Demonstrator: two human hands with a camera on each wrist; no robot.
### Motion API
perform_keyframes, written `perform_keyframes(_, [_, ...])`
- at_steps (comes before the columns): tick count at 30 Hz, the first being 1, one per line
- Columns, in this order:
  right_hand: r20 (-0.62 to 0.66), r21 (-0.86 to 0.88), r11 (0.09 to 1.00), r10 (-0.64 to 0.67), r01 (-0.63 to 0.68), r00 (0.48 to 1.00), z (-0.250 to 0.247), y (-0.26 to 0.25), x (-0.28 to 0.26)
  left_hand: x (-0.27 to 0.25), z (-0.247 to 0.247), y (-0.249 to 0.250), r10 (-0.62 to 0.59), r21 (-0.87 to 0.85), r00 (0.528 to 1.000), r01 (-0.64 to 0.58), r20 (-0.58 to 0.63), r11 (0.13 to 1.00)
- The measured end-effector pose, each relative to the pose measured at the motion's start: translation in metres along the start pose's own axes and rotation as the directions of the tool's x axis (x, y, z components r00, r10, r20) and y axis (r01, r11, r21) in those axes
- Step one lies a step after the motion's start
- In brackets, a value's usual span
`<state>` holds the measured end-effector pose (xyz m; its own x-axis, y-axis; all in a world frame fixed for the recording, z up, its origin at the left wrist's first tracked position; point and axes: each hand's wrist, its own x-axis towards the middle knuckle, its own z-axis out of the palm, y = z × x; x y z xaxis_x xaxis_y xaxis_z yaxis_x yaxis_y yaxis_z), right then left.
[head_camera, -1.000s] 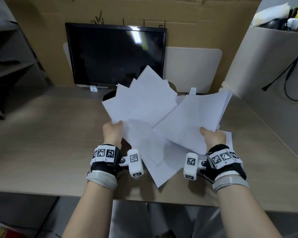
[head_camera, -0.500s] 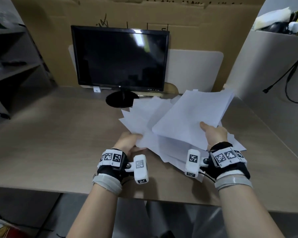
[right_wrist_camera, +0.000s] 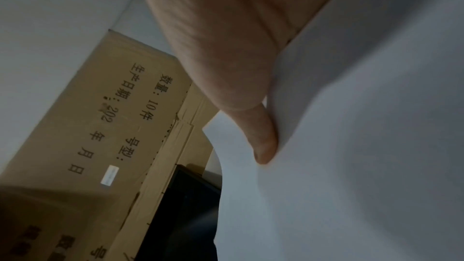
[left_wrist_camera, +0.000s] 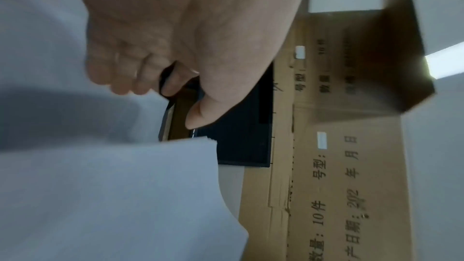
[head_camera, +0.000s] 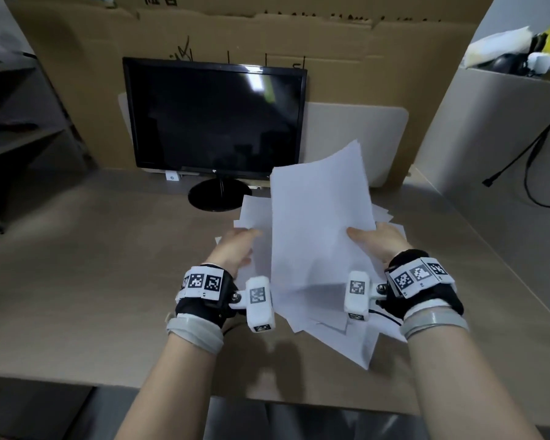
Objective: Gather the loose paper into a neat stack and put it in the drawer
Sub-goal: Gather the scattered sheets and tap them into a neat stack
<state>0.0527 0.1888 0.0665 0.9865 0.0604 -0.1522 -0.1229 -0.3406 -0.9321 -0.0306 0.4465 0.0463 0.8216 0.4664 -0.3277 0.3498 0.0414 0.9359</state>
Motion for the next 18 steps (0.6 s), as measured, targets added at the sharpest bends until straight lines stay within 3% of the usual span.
perform_keyframes(5, [0.194,-0.257,0.965,0.101,-0.049,0.976,-0.005,-0.011,0.049,0.024,0.018,0.001,-0.135,-0.198,0.966,0.179,0.219,0.964])
perform_keyframes(8, [0.272,-0.289,0.956,0.134,-0.052,0.953,0.002,-0.010,0.077,0.042,0.027,0.002,-0.155,-0.230,0.968,0.199,0.196,0.953])
perform_keyframes(10, [0.316,-0.283,0.958,0.145,-0.053,0.938,0.009,-0.010,0.088,0.050,0.034,0.001,-0.159,-0.165,0.976,0.184,0.152,0.969])
perform_keyframes(13, [0.298,-0.360,0.933,0.148,-0.033,0.943,0.019,-0.012,0.103,0.057,0.043,0.000,-0.135,-0.020,0.973,0.141,0.185,0.990])
perform_keyframes(18, [0.222,-0.605,0.796,0.170,-0.001,0.960,0.028,-0.009,0.121,0.055,0.048,-0.006,-0.158,0.017,0.956,0.159,0.247,0.987])
